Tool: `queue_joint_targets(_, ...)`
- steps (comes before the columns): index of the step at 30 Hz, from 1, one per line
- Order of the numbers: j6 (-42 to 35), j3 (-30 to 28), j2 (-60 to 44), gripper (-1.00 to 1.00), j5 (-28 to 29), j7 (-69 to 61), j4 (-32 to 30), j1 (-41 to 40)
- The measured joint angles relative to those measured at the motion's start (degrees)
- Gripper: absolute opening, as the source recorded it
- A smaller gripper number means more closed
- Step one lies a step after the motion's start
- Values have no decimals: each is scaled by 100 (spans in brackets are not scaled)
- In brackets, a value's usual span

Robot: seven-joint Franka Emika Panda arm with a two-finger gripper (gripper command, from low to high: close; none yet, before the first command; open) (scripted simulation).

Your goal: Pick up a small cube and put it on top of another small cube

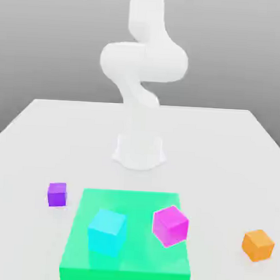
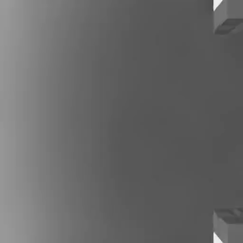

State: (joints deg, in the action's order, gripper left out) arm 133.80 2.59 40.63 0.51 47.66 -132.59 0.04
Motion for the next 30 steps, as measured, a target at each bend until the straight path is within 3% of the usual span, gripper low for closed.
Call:
queue_joint_targets(18, 1452, 1734, -3772, 0, 973, 1750, -581, 409)
queue_joint_targets(26, 2089, 1913, -5434, 0, 1399, 2520, -836, 1088)
queue_joint_targets(30, 2623, 1507, -6264, 0, 1870, 2943, -720, 1530)
